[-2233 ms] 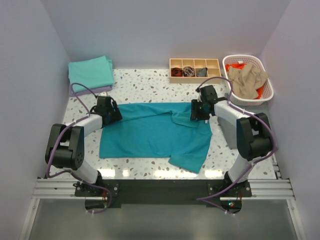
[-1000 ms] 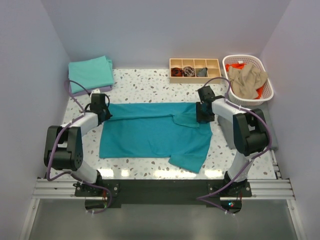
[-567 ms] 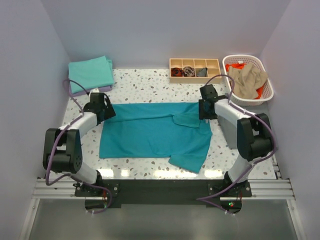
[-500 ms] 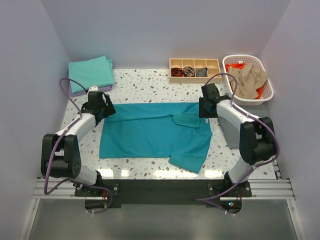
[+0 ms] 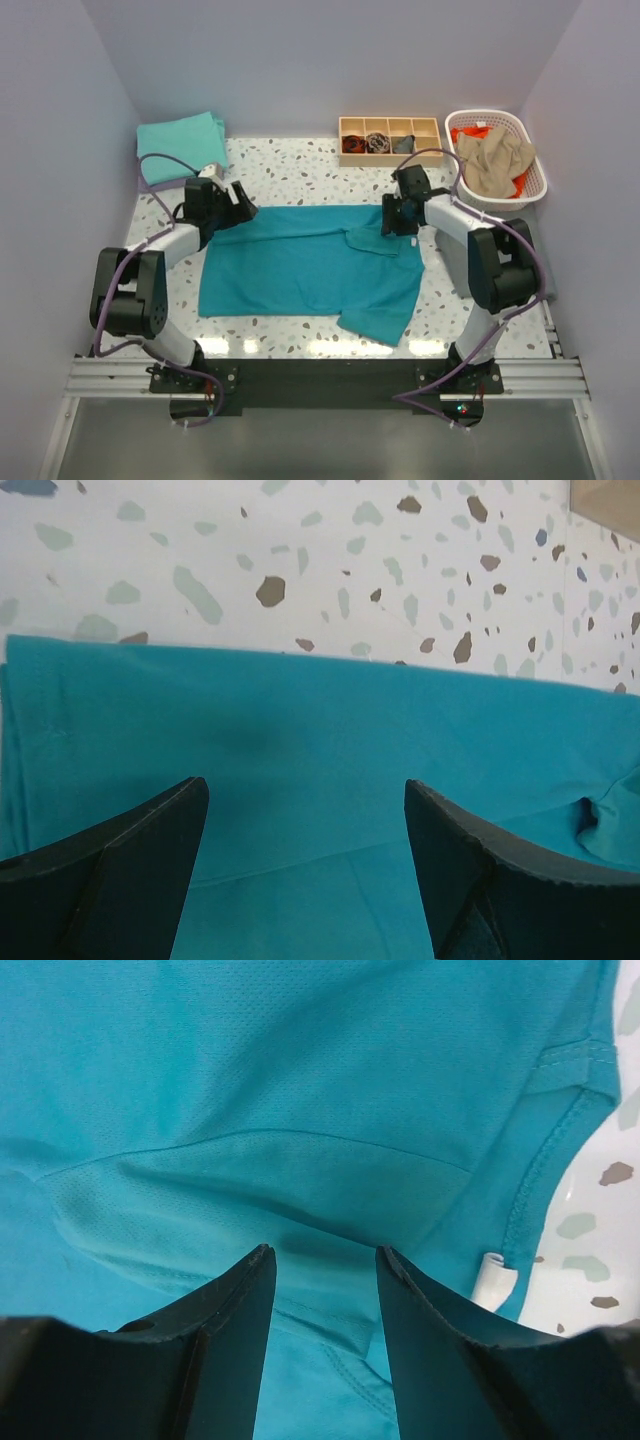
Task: Fold and stack the t-shirts
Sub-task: Fold the tshirt
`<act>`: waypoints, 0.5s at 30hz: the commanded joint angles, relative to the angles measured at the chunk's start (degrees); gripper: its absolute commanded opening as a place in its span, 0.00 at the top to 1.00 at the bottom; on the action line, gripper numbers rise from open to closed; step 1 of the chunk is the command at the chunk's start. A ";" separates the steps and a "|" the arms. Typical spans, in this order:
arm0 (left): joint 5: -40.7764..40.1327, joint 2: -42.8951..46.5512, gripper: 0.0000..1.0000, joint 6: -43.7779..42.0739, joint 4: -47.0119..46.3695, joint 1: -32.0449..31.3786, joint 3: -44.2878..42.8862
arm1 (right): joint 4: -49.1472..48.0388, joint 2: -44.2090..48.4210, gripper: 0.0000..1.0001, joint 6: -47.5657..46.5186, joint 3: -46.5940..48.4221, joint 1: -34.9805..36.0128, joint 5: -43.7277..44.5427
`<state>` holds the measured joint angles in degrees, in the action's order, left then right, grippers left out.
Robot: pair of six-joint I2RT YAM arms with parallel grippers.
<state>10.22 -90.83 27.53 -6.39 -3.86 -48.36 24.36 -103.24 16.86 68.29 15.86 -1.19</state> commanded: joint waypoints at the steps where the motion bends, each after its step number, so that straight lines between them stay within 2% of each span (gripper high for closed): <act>1: 3.40 -2.51 0.16 1.82 -9.06 -0.45 1.77 | -2.91 -0.55 0.51 0.89 2.72 0.40 -2.76; 4: 3.06 -4.44 0.16 1.30 -9.26 -0.62 0.99 | -1.52 -2.39 0.51 0.54 3.69 0.32 -0.49; 9: -2.03 -9.97 0.16 -0.81 -2.15 -0.62 -4.46 | 2.62 -7.93 0.51 1.06 8.78 0.31 5.57; 15: -5.82 -14.37 0.16 -1.60 0.06 -0.45 -7.54 | 6.84 -15.40 0.51 2.03 15.64 0.32 11.02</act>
<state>8.34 -102.74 27.77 -8.19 -4.32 -53.21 27.94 -114.59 17.58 80.03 16.21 3.77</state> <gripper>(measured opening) 0.841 0.491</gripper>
